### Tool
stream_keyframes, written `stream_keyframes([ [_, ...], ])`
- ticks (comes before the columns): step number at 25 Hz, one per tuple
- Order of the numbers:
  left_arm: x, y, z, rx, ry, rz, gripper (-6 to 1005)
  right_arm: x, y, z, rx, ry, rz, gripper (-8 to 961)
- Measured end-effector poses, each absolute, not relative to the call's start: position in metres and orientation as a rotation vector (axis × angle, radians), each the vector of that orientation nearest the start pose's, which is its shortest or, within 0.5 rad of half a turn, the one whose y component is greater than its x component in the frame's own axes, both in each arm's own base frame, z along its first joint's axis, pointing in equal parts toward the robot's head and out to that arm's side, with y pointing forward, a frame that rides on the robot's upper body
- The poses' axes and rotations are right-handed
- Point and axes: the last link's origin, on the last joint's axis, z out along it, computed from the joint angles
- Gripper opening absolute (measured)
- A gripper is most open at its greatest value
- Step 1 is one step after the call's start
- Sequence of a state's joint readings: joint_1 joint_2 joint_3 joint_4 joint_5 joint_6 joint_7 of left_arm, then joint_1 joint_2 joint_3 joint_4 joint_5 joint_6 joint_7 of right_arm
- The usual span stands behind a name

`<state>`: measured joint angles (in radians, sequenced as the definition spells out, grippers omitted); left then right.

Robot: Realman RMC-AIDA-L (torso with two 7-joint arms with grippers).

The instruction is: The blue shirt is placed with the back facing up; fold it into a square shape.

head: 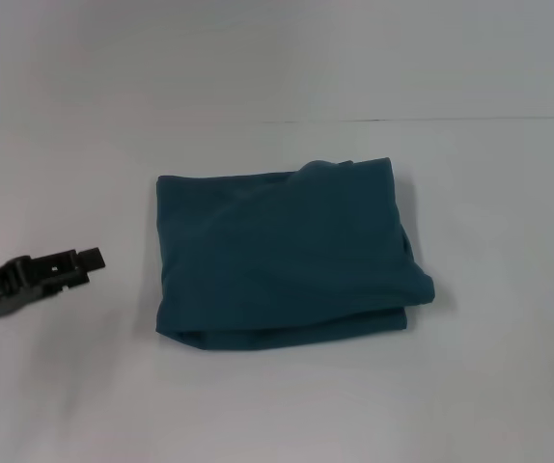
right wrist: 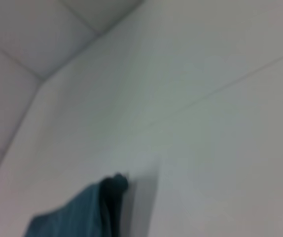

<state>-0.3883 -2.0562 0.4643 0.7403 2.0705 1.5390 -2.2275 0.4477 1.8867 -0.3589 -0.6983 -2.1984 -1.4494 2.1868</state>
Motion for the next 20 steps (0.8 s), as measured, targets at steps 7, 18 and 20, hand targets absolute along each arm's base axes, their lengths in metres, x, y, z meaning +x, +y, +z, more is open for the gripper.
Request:
stream_keyframes([
  [7, -0.295, 0.327, 0.061, -2.404, -1.484, -0.712, 601, 0.327, 0.340, 0.111, -2.276, 1.526, 0.536, 919],
  [18, -0.242, 0.357, 0.047, -2.825, -1.189, -0.265, 951, 0.252, 0.354, 0.065, -2.813, 1.225, 0.363, 909],
  [20, -0.239, 0.355, 0.043, -2.864, -1.173, -0.221, 951, 0.245, 0.354, 0.057, -2.854, 1.206, 0.338, 910],
])
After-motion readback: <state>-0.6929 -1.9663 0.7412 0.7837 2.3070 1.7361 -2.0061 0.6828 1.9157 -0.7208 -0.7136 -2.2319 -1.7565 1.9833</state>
